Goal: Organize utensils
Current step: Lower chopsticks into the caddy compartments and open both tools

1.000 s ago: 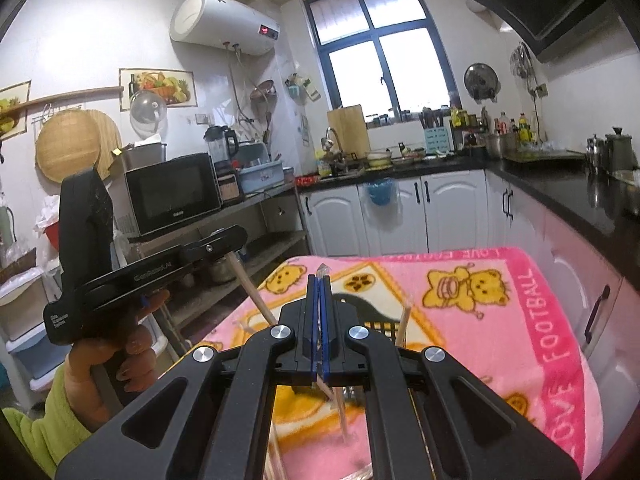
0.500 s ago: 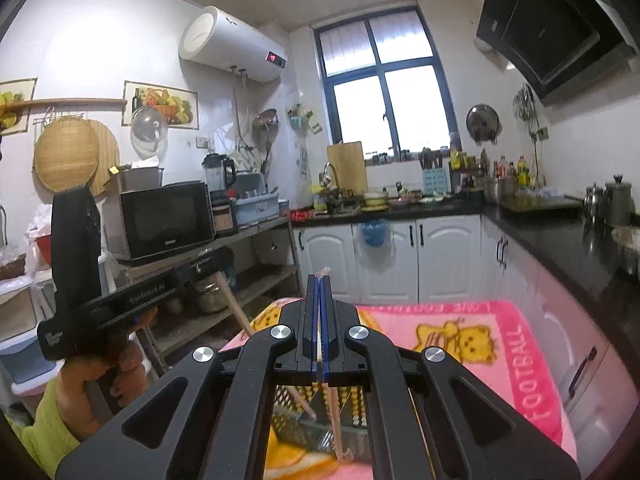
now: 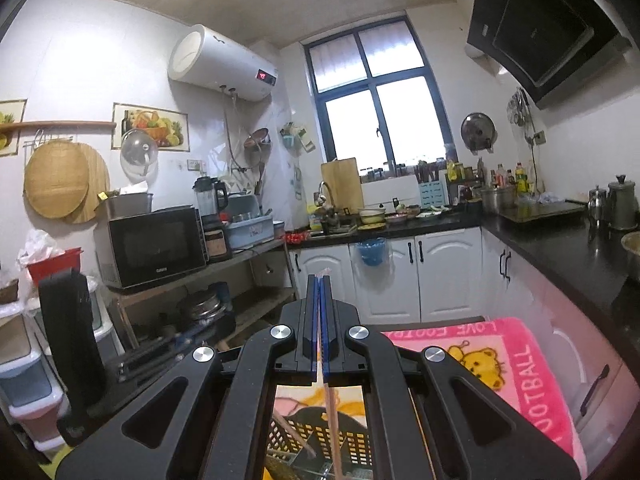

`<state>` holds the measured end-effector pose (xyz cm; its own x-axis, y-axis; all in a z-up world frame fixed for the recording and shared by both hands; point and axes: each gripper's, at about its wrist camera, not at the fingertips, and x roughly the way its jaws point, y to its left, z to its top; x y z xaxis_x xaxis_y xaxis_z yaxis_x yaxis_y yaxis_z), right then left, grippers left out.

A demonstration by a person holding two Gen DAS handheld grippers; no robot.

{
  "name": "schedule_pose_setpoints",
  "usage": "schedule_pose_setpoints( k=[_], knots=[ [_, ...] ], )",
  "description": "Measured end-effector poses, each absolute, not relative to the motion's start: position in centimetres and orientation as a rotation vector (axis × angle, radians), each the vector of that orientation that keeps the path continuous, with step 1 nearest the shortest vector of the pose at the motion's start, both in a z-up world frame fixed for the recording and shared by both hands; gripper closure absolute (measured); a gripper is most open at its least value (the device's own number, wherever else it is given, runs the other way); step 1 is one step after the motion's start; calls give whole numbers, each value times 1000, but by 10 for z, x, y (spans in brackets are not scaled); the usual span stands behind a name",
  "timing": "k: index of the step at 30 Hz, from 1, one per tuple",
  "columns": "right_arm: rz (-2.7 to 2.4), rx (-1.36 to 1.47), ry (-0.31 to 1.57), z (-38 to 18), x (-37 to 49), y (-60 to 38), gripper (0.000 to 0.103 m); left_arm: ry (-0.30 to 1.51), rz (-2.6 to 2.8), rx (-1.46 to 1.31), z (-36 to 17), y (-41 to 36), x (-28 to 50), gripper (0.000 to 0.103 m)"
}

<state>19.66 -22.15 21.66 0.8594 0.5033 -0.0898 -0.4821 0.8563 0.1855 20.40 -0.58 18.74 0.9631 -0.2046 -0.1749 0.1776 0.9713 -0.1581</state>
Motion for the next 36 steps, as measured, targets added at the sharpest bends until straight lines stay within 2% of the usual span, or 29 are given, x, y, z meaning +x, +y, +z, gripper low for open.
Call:
schedule_pose_setpoints(
  k=[17,36],
  knots=[
    [479,195,256,155,241,-214,101,233,-148,-95,130,-25,223,98],
    [425,256,364,97,234,-227,101,322,-191,-65,103,-36,224,98]
  ],
)
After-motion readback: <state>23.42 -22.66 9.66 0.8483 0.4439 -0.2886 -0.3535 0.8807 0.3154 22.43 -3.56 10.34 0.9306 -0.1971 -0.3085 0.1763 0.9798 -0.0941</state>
